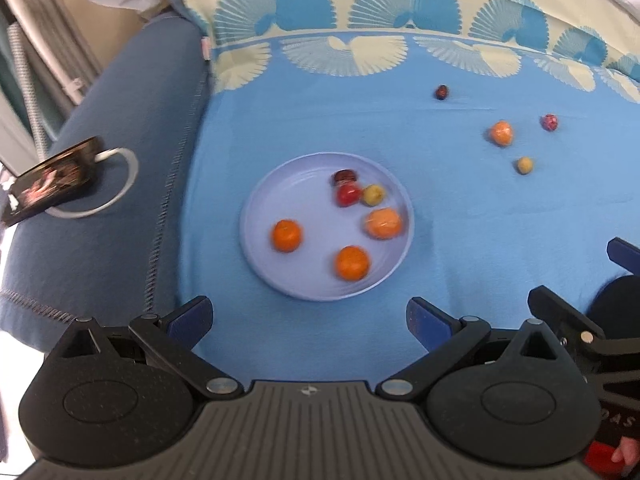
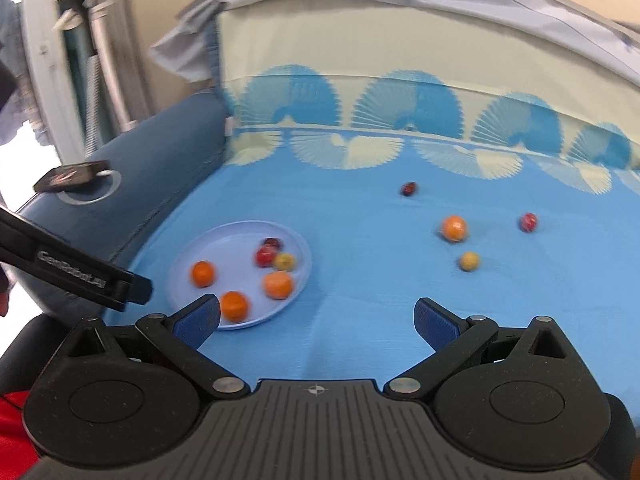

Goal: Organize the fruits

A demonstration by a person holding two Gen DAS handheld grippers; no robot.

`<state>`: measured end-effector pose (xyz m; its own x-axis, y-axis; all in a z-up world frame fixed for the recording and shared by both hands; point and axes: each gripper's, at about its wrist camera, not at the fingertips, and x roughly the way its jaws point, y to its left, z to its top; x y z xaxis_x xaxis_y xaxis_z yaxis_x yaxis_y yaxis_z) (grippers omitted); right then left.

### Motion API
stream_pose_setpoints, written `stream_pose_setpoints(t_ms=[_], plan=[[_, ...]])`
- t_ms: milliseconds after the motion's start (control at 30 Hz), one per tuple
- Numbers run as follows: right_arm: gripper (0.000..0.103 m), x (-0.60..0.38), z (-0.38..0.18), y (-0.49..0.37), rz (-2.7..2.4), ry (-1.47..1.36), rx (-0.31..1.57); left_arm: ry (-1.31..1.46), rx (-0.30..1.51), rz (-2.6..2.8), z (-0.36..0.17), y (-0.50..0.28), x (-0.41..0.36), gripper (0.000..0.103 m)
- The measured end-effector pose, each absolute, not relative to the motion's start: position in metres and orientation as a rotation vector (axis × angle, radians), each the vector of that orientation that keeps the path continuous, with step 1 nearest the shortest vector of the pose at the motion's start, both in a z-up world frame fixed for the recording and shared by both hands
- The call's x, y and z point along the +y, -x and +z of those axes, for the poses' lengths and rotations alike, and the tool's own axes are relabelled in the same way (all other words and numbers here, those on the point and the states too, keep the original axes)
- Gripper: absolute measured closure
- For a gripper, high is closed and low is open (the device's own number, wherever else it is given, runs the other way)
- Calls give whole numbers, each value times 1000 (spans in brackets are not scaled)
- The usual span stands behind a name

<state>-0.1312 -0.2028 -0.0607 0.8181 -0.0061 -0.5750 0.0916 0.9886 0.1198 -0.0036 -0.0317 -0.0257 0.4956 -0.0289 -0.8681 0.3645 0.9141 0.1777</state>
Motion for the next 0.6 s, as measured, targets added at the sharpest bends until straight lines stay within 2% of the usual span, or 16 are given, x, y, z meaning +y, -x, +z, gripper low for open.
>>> stream_pose_setpoints(t_ms=[367, 600], plan=[[1, -338, -93, 81, -404, -207, 551, -335, 998, -398, -41, -74, -162, 0], [1, -443, -135, 13, -526, -213, 537, -325, 1058, -534, -91, -133, -273, 0]])
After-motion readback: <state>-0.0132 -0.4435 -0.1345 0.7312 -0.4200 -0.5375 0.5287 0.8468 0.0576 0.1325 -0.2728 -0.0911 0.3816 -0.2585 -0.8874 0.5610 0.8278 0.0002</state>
